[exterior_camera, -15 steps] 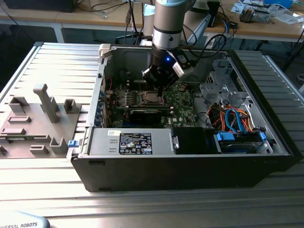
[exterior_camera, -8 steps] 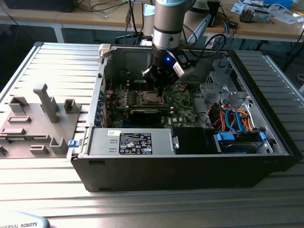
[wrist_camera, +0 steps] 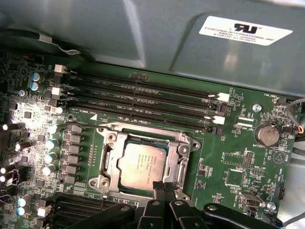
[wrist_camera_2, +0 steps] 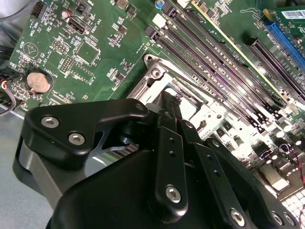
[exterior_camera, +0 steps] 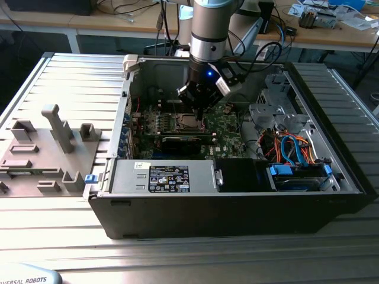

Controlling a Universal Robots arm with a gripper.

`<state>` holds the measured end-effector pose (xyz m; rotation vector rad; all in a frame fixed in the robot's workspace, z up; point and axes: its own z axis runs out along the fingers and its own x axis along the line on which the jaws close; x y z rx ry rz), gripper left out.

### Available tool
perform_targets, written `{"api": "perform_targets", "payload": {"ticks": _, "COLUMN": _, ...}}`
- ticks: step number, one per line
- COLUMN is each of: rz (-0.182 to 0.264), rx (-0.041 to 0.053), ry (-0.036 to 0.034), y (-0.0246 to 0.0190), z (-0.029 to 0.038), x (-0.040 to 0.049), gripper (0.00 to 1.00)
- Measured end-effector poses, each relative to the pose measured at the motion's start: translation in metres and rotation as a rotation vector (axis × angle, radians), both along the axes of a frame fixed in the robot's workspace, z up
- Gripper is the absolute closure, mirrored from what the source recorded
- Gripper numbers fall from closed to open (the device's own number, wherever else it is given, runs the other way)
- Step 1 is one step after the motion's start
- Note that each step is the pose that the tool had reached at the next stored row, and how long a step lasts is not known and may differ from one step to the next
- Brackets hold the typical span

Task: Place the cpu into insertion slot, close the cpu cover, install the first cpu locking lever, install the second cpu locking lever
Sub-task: 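Install the first cpu locking lever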

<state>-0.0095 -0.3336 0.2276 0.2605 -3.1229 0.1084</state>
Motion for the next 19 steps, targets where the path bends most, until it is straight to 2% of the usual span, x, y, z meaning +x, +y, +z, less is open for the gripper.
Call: {"api": "perform_targets", "payload": {"ticks": 19, "rz": 0.03, "rx": 0.0, "ry": 0.0, "y": 0.0, "z": 0.0, "x": 0.0, "gripper": 0.89}}
